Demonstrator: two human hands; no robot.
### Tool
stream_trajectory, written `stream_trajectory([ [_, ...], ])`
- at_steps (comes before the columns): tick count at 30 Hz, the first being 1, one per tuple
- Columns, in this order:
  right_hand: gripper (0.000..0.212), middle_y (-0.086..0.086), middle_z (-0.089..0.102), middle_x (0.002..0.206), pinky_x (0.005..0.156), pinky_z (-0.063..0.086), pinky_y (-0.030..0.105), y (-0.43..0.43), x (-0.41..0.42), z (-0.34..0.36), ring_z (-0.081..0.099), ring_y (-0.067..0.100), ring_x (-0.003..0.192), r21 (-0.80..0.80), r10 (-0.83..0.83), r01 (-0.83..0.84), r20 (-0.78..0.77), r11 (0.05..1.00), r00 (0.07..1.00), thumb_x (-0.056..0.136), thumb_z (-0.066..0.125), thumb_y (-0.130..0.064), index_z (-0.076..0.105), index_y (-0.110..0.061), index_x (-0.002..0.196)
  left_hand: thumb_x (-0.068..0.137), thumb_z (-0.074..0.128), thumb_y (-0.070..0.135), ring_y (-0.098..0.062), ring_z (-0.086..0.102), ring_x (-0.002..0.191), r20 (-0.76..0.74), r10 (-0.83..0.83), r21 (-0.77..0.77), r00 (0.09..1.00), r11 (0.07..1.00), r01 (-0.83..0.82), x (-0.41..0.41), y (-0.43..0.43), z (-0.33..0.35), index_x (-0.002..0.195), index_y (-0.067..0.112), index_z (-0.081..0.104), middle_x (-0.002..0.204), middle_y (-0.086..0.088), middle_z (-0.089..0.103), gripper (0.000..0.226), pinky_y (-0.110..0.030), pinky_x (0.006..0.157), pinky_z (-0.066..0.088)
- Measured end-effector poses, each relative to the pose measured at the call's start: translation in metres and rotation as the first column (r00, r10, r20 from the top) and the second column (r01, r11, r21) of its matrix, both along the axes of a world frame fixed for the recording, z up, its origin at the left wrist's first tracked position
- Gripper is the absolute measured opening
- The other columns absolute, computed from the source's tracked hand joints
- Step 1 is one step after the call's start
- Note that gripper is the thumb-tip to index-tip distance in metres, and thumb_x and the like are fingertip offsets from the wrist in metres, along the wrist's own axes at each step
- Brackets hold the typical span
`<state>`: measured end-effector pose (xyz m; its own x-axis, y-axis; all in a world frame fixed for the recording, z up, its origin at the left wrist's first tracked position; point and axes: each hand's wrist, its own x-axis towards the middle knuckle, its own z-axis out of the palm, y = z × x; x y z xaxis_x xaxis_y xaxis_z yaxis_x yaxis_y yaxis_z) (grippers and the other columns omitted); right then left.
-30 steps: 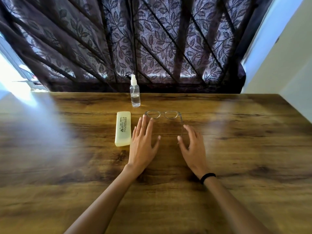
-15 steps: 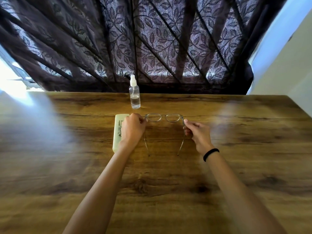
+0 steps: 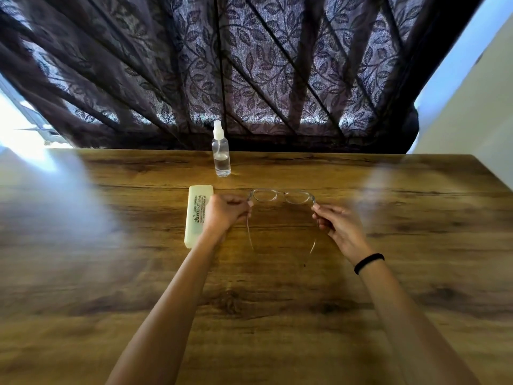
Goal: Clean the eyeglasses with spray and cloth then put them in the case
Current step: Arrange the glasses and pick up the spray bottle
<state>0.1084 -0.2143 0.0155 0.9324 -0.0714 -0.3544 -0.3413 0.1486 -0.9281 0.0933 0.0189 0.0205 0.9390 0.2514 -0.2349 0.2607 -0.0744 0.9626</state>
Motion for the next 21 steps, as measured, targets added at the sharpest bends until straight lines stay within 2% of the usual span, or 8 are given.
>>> stream_trajectory([
  [3, 0.003, -0.003, 0.067, 0.059, 0.050, 0.050, 0.012, -0.007, -0.008, -0.001, 0.060, 0.002, 0.051, -0.004, -0.013, 0.013, 0.011, 1.000, 1.000, 0.080, 0.068, -0.010, 0.069, -0.010, 0.083, 0.077, 0.070, 0.005, -0.010, 0.066, 0.060, -0.022, 0.005, -0.095, 1.000, 0.995, -0.007, -0.008, -0.008, -0.001, 0.097, -0.005, 0.064, 0.089, -0.016, 0.068, 0.023, -0.017, 0.059, 0.055],
  [11, 0.006, 0.000, 0.067, 0.063, 0.051, 0.050, 0.013, -0.014, -0.021, -0.001, 0.061, 0.004, 0.053, -0.018, 0.011, -0.010, 0.060, 1.000, 0.998, 0.078, 0.068, -0.007, 0.069, -0.006, 0.085, 0.079, 0.069, 0.007, -0.016, 0.066, 0.070, -0.050, 0.012, -0.084, 0.999, 0.996, -0.017, -0.023, -0.014, -0.008, 0.099, -0.004, 0.065, 0.091, -0.018, 0.069, 0.023, -0.019, 0.064, 0.057],
  [15, 0.004, 0.000, 0.068, 0.063, 0.052, 0.051, 0.013, -0.014, -0.024, -0.004, 0.062, 0.004, 0.054, -0.017, 0.014, -0.012, 0.070, 1.000, 0.997, 0.077, 0.070, -0.007, 0.070, -0.008, 0.080, 0.079, 0.070, 0.008, -0.014, 0.066, 0.068, -0.035, 0.015, -0.036, 0.999, 0.999, -0.016, -0.026, -0.014, -0.007, 0.100, -0.004, 0.066, 0.092, -0.017, 0.069, 0.025, -0.015, 0.060, 0.055],
  [17, 0.003, 0.001, 0.068, 0.064, 0.053, 0.051, 0.013, -0.015, -0.023, -0.005, 0.062, 0.005, 0.055, -0.027, 0.017, -0.015, 0.071, 1.000, 0.997, 0.077, 0.070, -0.008, 0.070, -0.009, 0.081, 0.079, 0.070, 0.011, -0.011, 0.066, 0.066, -0.020, 0.011, 0.036, 1.000, 0.999, -0.011, -0.028, -0.014, -0.006, 0.098, -0.002, 0.067, 0.091, -0.016, 0.070, 0.023, -0.013, 0.057, 0.053],
  [19, 0.007, 0.004, 0.068, 0.068, 0.053, 0.051, 0.013, -0.016, -0.023, -0.005, 0.061, 0.006, 0.056, -0.051, 0.029, -0.026, 0.073, 0.998, 0.997, 0.078, 0.069, -0.010, 0.070, -0.006, 0.084, 0.081, 0.070, 0.020, -0.007, 0.063, 0.060, 0.017, -0.003, 0.264, 1.000, 0.964, -0.002, -0.029, -0.014, -0.005, 0.095, 0.004, 0.070, 0.082, -0.008, 0.072, 0.020, -0.014, 0.054, 0.050],
  [21, 0.013, 0.005, 0.067, 0.071, 0.053, 0.051, 0.013, -0.018, -0.022, -0.006, 0.061, 0.008, 0.059, -0.103, 0.047, -0.039, 0.078, 0.994, 0.996, 0.080, 0.069, -0.016, 0.069, -0.005, 0.086, 0.083, 0.068, 0.028, -0.005, 0.060, 0.055, 0.084, 0.004, 0.467, 0.996, 0.883, -0.043, -0.029, -0.013, 0.000, 0.091, 0.011, 0.073, 0.072, 0.000, 0.070, 0.020, -0.015, 0.051, 0.045],
])
